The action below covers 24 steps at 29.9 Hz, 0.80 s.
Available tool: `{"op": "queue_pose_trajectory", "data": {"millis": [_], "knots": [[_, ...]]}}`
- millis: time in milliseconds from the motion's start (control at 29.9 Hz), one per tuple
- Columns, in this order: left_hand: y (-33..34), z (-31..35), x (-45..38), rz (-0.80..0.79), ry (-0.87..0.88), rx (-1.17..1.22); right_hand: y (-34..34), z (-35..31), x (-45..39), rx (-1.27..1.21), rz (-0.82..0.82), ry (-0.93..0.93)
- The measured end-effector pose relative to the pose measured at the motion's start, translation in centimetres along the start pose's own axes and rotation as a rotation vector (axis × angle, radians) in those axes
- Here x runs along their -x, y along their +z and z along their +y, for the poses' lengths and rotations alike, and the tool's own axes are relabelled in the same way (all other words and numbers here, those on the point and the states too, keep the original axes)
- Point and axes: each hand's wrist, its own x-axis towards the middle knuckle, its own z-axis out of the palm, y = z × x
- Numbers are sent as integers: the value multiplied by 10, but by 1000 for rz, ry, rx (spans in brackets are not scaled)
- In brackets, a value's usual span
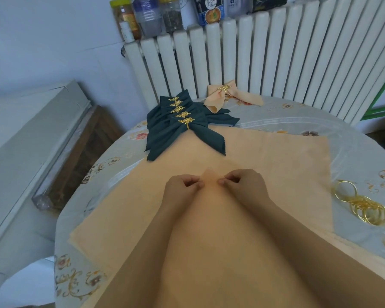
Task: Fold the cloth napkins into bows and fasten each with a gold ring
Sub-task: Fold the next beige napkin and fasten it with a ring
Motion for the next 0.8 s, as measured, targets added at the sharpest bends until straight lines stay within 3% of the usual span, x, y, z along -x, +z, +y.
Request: {"op": "queue_pose_trajectory", "data": {"millis": [200,401,668,802], "knots": [[1,-6,7,3,89,33,3,8,3,-18,37,-141],[-13,-10,9,-171,291,-51,-11,13,2,-15,-124,-386],[-4,-17,5,-119,370,-279,-3,15,1,219,-87,-408],[-2,-7,8,-143,274,-344,-1,10,3,351,-155,-399]]}}
